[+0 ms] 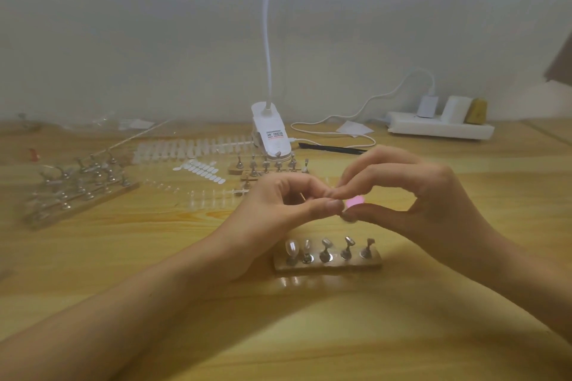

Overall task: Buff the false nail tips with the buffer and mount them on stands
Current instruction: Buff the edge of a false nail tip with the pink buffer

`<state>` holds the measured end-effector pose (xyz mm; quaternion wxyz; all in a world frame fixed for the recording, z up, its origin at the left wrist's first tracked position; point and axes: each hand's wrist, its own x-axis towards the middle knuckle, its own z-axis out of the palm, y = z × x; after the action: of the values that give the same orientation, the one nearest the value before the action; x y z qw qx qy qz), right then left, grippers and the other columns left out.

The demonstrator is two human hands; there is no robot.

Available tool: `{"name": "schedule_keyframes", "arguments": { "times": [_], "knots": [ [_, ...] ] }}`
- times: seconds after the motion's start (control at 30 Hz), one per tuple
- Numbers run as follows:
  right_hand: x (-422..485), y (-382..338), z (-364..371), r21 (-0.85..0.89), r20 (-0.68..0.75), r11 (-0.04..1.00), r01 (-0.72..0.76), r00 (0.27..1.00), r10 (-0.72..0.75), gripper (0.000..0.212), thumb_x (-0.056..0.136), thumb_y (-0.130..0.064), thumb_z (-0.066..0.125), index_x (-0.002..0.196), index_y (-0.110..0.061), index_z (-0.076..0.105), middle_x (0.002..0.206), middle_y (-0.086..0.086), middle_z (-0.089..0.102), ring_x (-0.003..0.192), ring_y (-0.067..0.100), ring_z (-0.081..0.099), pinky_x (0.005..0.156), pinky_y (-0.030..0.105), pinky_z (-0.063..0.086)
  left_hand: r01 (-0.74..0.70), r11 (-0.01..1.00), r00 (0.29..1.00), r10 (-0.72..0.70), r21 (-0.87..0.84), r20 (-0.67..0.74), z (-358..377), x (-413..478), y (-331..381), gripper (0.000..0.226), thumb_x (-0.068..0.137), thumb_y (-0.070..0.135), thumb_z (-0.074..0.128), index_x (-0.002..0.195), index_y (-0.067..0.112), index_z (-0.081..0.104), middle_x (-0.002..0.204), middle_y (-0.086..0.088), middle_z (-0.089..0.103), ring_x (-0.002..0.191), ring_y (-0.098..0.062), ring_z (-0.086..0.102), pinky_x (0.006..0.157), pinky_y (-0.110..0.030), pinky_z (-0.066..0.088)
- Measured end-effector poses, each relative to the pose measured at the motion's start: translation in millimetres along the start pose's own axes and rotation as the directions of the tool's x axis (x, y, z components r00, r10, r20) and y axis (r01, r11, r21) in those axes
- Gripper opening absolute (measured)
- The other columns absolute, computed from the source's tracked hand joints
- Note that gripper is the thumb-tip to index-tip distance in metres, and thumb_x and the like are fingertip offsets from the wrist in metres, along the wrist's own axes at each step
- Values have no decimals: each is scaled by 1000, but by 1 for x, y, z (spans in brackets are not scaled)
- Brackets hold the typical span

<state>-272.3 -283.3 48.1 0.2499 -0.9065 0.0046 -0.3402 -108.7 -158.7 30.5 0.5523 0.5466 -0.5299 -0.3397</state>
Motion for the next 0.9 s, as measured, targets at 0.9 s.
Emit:
{"name": "schedule_keyframes", "arguments": {
  "times": [0.9],
  "knots": [
    [-8,-2,-6,-10,273,948,-318,911,308,19,71,-7,86,78,-23,78,77,-19,72,86,0,68,79,6,42,-62,699,987,149,713,-60,29,-10,-10,63,78,49,71,131,49,36,81,31,61,99,7,52,89,-20,24]
  ]
}}
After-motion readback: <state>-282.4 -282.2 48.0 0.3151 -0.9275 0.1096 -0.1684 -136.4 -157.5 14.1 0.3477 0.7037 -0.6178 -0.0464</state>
